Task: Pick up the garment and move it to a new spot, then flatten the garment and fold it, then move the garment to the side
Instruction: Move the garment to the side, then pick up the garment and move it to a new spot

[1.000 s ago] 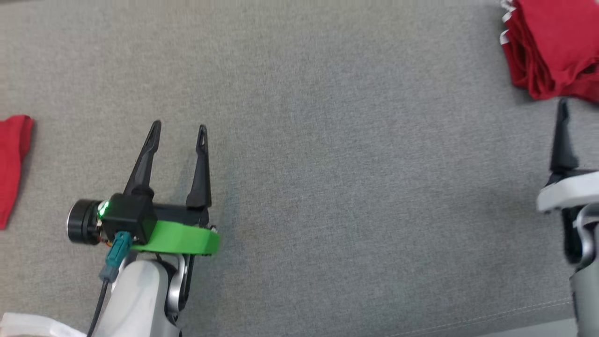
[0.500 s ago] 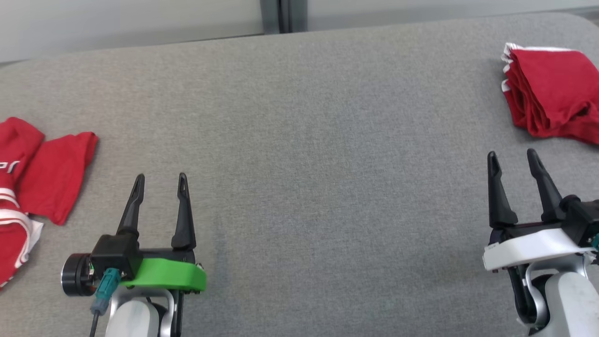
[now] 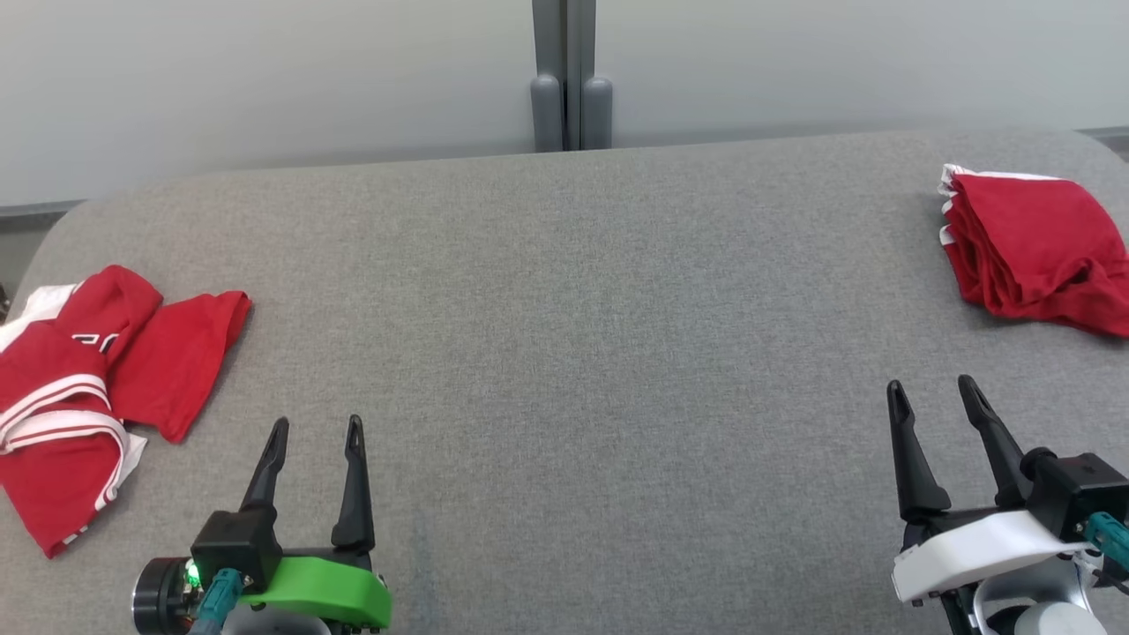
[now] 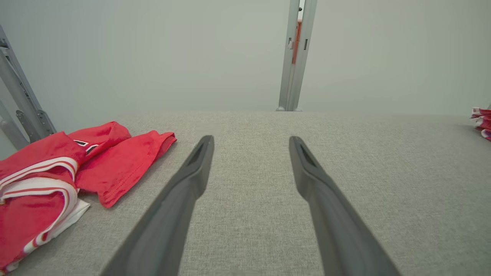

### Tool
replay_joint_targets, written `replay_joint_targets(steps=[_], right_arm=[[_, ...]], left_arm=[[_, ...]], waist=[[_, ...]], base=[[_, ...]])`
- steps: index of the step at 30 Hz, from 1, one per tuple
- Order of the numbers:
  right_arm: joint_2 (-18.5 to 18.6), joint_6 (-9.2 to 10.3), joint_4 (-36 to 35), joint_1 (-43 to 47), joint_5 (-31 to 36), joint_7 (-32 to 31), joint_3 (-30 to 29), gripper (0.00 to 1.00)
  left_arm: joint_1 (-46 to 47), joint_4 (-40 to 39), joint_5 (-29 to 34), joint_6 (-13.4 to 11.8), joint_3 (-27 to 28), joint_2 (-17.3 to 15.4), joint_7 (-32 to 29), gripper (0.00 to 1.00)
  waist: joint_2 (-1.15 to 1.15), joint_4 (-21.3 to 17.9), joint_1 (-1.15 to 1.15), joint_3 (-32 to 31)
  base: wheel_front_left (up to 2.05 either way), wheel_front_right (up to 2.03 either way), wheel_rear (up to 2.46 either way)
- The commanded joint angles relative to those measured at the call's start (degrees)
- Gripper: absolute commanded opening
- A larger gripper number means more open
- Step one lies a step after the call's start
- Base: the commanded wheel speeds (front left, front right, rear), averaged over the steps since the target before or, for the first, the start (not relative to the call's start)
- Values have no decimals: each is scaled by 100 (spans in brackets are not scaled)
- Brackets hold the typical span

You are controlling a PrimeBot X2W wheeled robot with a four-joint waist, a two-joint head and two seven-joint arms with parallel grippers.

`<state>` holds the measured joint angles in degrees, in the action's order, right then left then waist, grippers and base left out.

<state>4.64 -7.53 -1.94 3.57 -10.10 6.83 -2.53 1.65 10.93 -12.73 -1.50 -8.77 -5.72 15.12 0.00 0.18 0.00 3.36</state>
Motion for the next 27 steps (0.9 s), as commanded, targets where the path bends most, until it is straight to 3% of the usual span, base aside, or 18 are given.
replay_joint_targets(steps=[1, 19, 27], right_arm=[[-6, 9, -59, 123, 56, -24, -15, 100], [-103, 9, -310, 393, 81, -139, -73, 100], [-116, 9, -375, 418, 105, -101, -144, 100]], left_arm=[[-105, 22, 16, 36, -5, -19, 3, 100], [-49, 208, 11, 88, -73, 1, 3, 100], [171, 144, 58, 105, -76, 15, 3, 100]], waist=[[0, -11, 0, -195], [0, -17, 0, -310], [0, 247, 0, -163]], base=[[0, 0, 0], [0, 0, 0], [0, 0, 0]])
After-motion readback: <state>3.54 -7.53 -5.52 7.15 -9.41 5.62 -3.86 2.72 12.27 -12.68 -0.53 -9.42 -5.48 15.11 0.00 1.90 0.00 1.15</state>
